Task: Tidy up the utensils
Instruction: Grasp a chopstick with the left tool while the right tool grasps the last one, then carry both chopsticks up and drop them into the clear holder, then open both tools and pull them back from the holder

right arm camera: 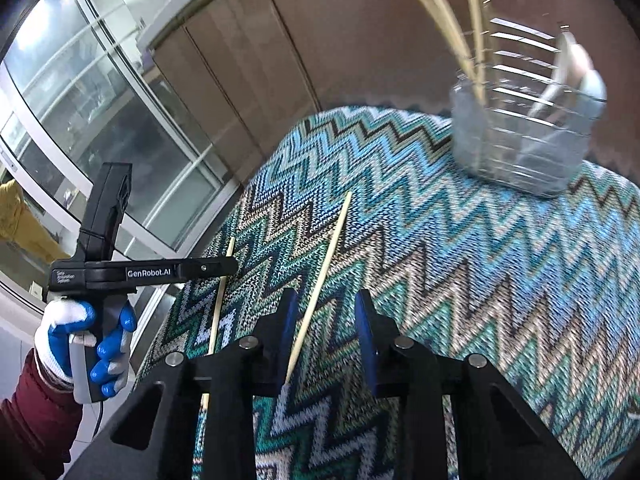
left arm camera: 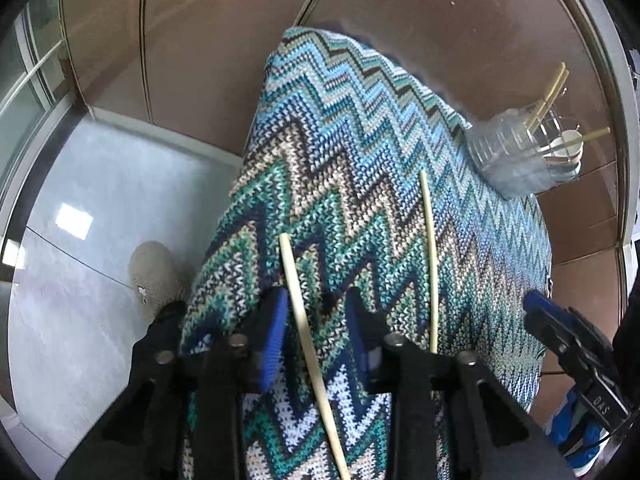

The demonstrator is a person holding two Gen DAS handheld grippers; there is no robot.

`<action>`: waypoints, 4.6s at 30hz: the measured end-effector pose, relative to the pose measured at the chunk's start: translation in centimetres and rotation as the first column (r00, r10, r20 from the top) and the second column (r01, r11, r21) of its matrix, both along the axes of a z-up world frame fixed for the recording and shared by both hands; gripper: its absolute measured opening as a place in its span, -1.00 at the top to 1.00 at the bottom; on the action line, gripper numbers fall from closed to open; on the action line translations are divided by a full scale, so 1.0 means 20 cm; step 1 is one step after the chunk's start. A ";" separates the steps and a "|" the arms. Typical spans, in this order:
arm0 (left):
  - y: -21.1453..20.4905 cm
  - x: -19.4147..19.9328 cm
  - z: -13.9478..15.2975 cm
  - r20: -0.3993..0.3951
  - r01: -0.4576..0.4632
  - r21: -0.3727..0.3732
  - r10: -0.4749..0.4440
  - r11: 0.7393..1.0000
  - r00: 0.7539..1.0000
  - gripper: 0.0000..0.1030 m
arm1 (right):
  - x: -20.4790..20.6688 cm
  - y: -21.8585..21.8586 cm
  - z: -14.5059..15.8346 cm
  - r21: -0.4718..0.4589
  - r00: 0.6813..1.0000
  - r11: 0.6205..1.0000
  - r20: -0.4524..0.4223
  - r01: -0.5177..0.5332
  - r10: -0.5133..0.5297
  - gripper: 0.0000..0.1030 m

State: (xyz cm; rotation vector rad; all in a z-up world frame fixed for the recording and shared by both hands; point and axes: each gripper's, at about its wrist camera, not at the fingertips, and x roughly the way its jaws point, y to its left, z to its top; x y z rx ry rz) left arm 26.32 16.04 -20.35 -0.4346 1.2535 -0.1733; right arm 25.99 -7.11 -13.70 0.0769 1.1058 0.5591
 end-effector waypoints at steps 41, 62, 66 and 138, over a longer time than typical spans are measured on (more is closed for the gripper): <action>0.04 -0.25 0.30 0.211 0.024 -0.078 -0.007 0.997 0.977 0.89 | -0.10 0.02 0.23 0.024 0.994 1.000 0.110 0.009 -0.012 0.90; -0.29 -0.36 0.90 0.528 0.145 -0.082 -0.081 0.986 0.846 0.90 | -0.35 -0.53 0.60 0.185 0.854 0.968 0.462 0.170 -0.238 0.89; -0.33 -0.28 1.01 0.580 0.165 -0.106 -0.074 0.981 0.811 0.90 | -0.26 -0.56 0.68 0.220 0.801 0.957 0.530 0.188 -0.279 0.89; -0.62 -0.32 1.02 0.772 -0.093 0.301 -0.185 0.949 0.608 -0.13 | -0.43 -0.76 0.62 0.184 0.642 0.875 0.614 0.449 -0.459 -0.34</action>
